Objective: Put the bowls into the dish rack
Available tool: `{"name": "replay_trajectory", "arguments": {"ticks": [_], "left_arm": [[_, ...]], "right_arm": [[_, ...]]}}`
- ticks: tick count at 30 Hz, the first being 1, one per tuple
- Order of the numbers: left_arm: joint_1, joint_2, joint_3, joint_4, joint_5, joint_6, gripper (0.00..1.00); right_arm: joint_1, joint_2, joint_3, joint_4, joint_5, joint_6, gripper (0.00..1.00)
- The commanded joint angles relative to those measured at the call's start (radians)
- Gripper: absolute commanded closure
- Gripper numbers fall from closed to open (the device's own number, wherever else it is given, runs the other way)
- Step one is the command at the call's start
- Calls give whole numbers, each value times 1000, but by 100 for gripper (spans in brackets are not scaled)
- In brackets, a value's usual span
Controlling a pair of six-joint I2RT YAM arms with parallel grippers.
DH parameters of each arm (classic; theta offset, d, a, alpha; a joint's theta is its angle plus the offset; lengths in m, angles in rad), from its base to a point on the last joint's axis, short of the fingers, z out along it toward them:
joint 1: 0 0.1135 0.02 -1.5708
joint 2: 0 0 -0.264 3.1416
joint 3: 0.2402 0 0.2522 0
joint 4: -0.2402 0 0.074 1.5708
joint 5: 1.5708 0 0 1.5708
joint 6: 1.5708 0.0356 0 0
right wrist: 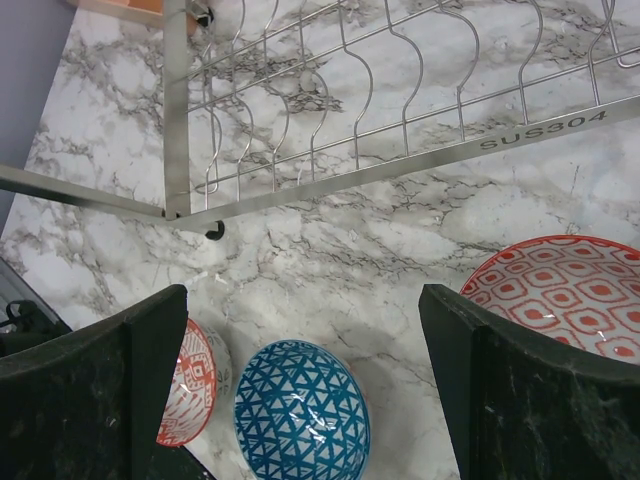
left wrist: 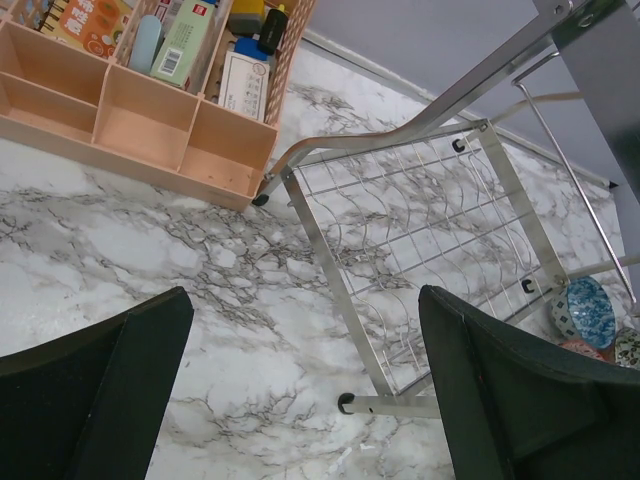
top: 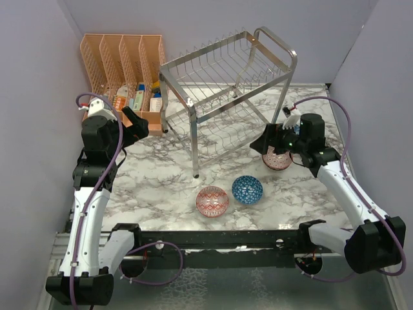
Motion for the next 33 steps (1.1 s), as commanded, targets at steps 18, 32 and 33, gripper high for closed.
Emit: {"name": "replay_trajectory", "arguments": {"ticks": [18, 32, 33], "left_arm": [[7, -46, -92, 107, 221, 139, 1], [7, -59, -93, 91, 240, 135, 1], [7, -60, -95, 93, 241, 134, 1]], "right_arm": [[136, -110, -138, -70, 163, 84, 5], [159, -260, -323, -173, 274, 240, 16], [160, -254, -335, -164, 273, 248, 17]]}}
